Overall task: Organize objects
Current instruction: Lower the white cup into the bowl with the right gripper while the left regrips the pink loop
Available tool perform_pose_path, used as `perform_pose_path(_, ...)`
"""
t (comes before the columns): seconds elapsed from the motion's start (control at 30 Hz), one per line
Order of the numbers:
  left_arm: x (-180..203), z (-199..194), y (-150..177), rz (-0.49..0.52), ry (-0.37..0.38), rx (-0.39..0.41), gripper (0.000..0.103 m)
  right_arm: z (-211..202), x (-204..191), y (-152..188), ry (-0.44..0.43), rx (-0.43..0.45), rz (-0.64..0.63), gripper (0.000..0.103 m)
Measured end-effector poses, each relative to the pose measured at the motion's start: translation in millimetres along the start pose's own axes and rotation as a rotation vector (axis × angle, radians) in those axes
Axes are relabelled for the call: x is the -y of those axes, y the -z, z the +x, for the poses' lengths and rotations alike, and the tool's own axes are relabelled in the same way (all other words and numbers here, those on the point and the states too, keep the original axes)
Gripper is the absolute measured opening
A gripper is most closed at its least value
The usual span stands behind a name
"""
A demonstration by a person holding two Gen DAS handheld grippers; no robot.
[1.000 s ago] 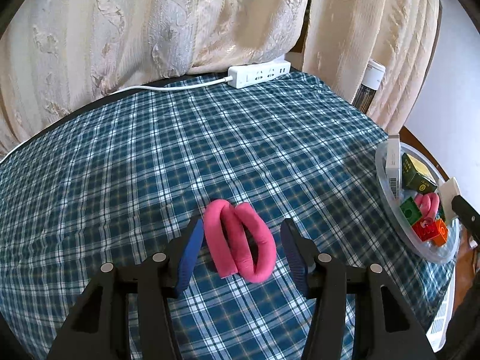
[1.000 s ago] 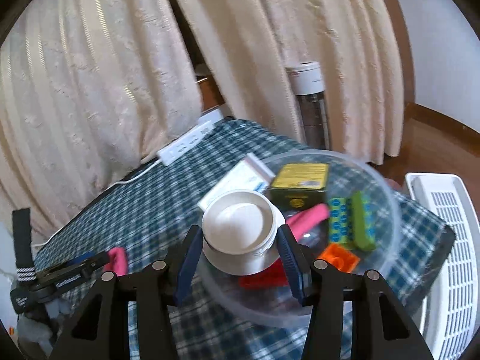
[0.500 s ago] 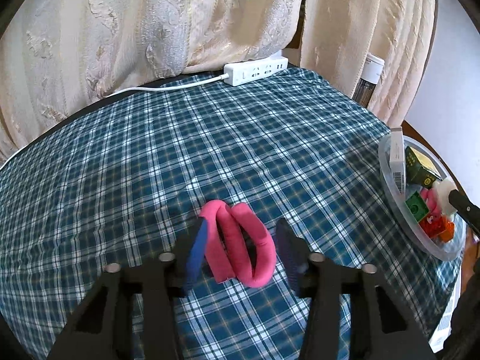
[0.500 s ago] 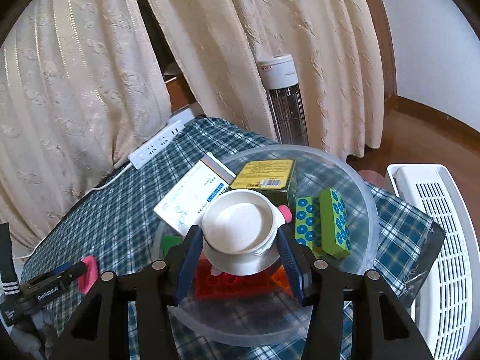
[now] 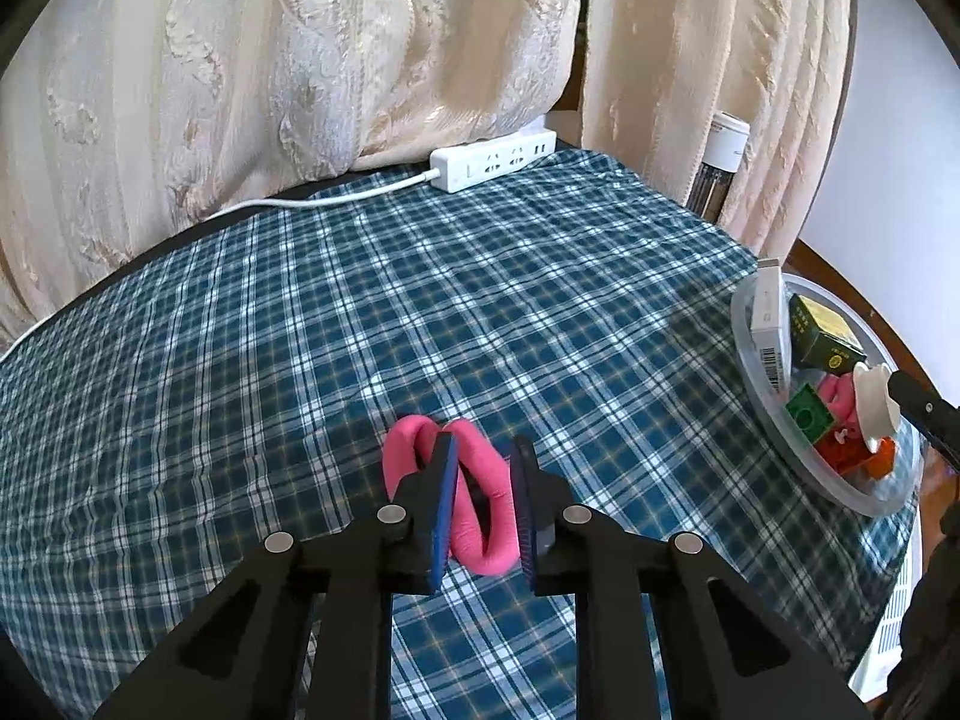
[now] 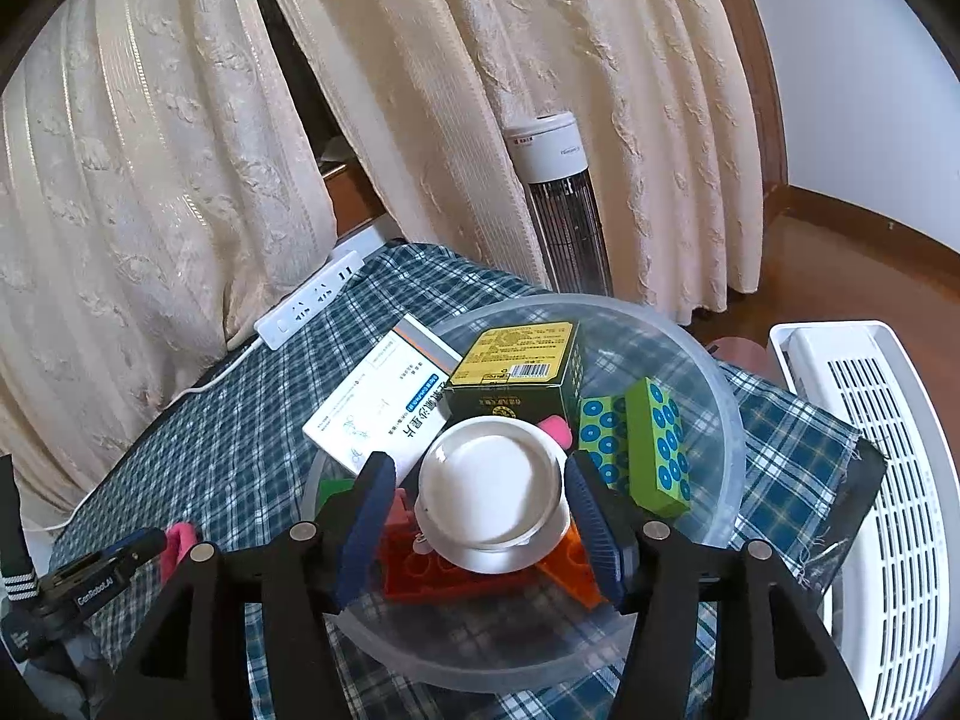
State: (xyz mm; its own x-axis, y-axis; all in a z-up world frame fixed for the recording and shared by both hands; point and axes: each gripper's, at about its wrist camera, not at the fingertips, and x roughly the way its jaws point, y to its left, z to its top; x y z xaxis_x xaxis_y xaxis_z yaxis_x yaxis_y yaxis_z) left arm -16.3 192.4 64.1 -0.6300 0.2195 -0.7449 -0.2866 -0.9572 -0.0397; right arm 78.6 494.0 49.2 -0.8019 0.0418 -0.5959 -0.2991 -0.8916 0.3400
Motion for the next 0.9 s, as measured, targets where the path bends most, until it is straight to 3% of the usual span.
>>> perform_pose_path(0.57,3,-17,-4,0.011,-0.002,0.036,0.012,-12,2,0,-0.025,0.024,0.009,0.062)
perform_pose_path(0.77,-7,-6,1,-0.023,0.000,-0.011,0.014,-13,2,0,-0.029,0.024,0.009,0.062)
perform_pose_path(0.83,-9,-3,3,-0.036,0.000,-0.028,0.017,-13,2,0,-0.029,0.024,0.009,0.062)
perform_pose_path(0.9,-12,1,5,-0.053,0.006,-0.047,0.034,-14,2,1,-0.031,0.023,0.011,0.062)
